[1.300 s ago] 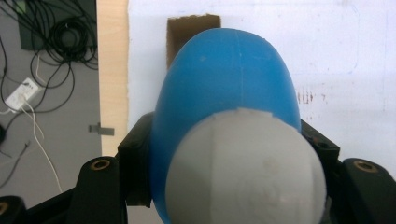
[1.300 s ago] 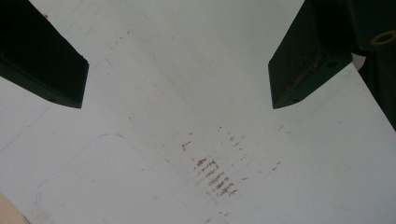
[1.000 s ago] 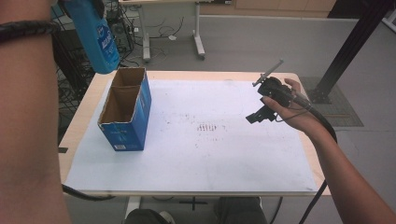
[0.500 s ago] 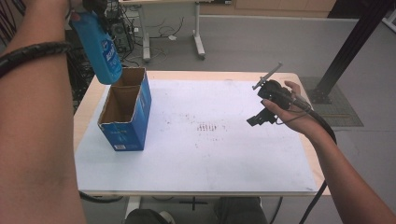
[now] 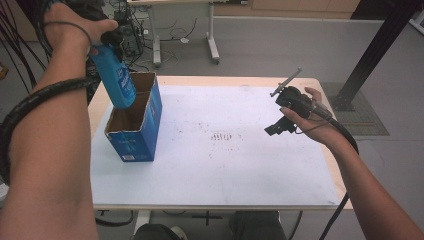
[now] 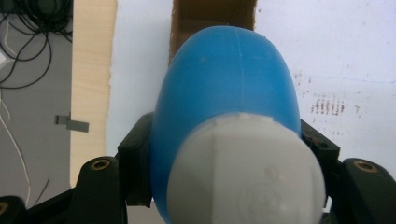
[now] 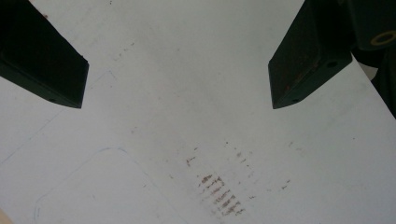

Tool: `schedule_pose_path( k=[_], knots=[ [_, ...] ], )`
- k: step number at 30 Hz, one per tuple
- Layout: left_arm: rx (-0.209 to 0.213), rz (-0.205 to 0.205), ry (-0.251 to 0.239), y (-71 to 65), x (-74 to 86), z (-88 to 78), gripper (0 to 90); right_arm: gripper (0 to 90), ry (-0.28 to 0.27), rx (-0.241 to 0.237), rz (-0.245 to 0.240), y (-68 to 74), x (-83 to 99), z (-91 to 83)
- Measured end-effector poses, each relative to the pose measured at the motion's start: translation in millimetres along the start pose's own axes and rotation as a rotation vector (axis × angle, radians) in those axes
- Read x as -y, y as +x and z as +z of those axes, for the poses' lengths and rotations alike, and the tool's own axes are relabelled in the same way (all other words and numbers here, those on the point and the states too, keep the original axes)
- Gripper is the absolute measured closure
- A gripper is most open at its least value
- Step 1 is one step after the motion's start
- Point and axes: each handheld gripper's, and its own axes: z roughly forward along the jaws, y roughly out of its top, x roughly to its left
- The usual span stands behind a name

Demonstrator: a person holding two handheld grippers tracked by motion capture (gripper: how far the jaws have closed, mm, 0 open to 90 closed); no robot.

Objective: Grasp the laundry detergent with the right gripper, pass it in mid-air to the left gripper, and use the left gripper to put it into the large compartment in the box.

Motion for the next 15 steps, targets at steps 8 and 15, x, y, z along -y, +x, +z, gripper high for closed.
schedule_pose_path(
  k=[8, 15],
  knots=[
    [0.009, -0.006, 0.011, 7.3, 3.8, 33.2, 37.0, 5.0, 0.009, 0.013, -0.004, 0.3, -1.5, 1.5],
    [-0.001, 0.005, 0.023, 7.5, 8.0, 61.7, 37.0, 5.0, 0.014, 0.022, -0.017, 2.2, -3.8, 3.7]
  ],
)
